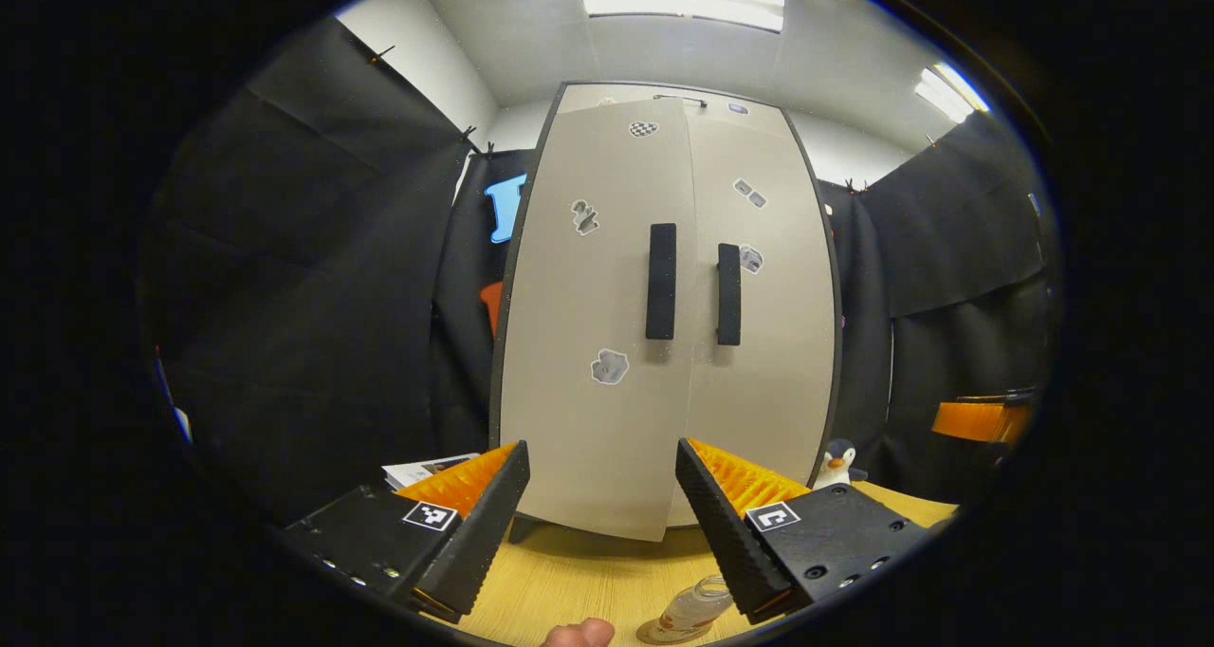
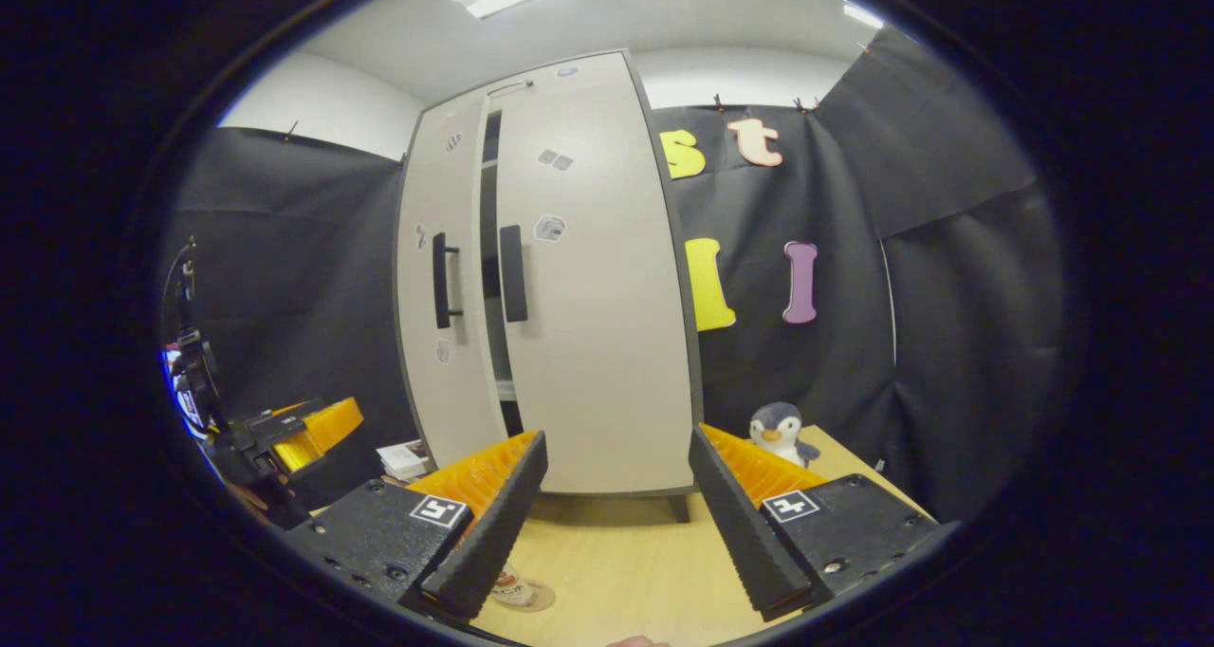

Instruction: Grasp the bottle in the cabinet with the left hand and place it on the coaster, then close the right door with the right hand and the left door with the left hand.

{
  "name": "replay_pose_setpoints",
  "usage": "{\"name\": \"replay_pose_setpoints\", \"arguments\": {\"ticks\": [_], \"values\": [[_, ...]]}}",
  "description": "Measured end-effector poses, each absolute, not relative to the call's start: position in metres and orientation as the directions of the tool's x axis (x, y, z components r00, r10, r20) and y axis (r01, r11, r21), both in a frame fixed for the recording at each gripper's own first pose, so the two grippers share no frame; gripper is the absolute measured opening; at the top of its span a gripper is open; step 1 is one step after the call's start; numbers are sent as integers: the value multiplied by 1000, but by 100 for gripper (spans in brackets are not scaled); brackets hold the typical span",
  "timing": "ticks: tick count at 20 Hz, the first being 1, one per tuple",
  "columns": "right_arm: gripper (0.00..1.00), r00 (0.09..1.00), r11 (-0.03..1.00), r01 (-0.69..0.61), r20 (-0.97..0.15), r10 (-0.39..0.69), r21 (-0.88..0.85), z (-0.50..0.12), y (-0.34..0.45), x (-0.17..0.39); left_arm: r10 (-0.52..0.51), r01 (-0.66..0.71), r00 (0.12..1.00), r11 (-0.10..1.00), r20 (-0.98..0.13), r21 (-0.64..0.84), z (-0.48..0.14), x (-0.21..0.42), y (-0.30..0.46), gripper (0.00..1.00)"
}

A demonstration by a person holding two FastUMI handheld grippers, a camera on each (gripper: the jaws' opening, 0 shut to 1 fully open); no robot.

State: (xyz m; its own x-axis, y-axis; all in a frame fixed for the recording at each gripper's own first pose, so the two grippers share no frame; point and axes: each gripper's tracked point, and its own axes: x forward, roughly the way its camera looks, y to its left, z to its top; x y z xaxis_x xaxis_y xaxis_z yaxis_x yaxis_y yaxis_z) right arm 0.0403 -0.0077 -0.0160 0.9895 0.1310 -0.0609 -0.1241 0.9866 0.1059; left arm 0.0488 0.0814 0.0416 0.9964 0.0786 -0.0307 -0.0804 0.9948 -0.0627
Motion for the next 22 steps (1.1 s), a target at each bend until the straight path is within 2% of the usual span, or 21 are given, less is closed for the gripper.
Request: {"name": "replay_pose_setpoints", "arguments": {"ticks": [1,2,3,4,5,6,19,20,21,22], "values": [[93,989,986,-125,-65,133,109,-18,-8,39,81,-83,996,995,-31,-60,41,49,82,95],[98,988,986,-127,-70,135,112,-18,-7,39,83,-84,996,995,-33,-51,41,49,81,99],[93,988,986,-127,-72,135,113,-19,-6,38,81,-82,996,996,-34,-39,40,48,81,95],[94,988,986,-126,-74,134,112,-19,-6,39,81,-82,996,996,-35,-30,39,48,81,94],[98,988,986,-125,-75,134,113,-19,-6,38,78,-79,996,997,-37,-27,39,48,80,99],[93,988,986,-125,-75,134,114,-18,-6,39,73,-74,997,997,-39,-29,39,48,78,95],[94,991,988,-97,-82,108,120,-18,-11,40,78,-80,996,996,-38,-41,42,51,79,95],[98,991,988,-97,-82,107,119,-18,-11,42,78,-79,996,996,-36,-41,43,50,79,95],[98,991,988,-96,-83,106,118,-18,-11,41,77,-78,996,996,-33,-41,43,50,78,95],[93,991,988,-95,-82,105,120,-18,-12,42,77,-79,997,996,-31,-41,44,50,79,95]]}}
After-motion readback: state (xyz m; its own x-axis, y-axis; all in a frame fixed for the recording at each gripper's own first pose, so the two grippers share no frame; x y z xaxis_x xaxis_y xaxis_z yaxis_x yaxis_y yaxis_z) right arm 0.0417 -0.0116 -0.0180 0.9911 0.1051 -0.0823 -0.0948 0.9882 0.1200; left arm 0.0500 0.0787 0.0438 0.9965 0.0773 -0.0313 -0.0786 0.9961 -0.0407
